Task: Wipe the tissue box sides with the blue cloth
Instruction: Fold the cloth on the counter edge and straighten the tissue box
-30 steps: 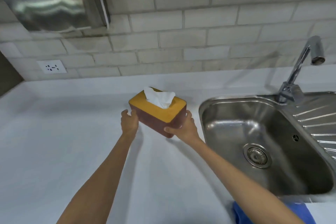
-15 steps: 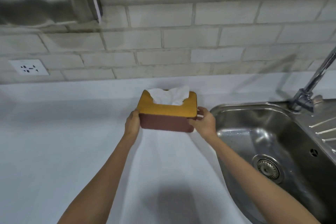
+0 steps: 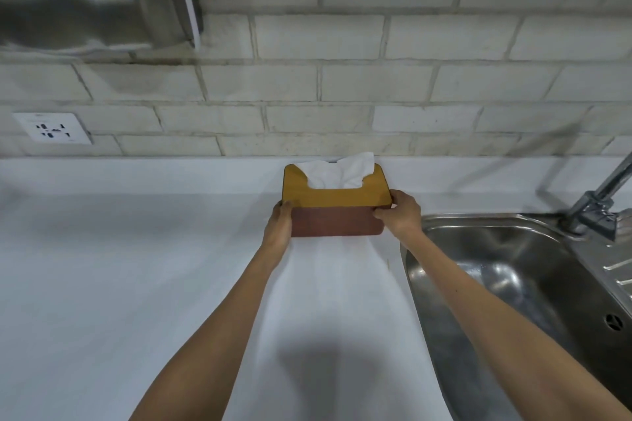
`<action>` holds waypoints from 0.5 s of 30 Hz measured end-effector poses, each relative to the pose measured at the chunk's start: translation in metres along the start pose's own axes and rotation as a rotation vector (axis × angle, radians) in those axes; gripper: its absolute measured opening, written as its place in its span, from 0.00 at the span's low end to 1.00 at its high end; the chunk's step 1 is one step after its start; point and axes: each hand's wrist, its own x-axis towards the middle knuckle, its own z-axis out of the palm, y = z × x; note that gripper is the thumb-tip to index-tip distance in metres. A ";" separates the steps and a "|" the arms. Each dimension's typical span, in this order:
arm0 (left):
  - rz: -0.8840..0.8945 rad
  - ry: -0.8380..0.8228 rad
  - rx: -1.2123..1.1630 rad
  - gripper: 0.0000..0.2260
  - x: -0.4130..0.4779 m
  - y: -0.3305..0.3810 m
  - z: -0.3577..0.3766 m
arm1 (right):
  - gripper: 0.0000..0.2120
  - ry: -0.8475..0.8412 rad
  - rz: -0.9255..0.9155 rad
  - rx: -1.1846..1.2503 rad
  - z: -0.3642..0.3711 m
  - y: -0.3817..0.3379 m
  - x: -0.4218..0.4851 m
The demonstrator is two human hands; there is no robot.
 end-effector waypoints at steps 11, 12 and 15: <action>-0.029 0.012 -0.023 0.25 0.005 0.004 0.001 | 0.21 0.002 0.027 -0.016 0.003 -0.002 0.003; -0.038 0.000 -0.031 0.25 0.005 0.004 0.001 | 0.22 -0.003 0.027 0.001 0.004 0.000 0.005; -0.073 0.028 -0.027 0.27 -0.001 0.006 -0.001 | 0.31 -0.019 0.045 0.001 0.002 -0.001 -0.001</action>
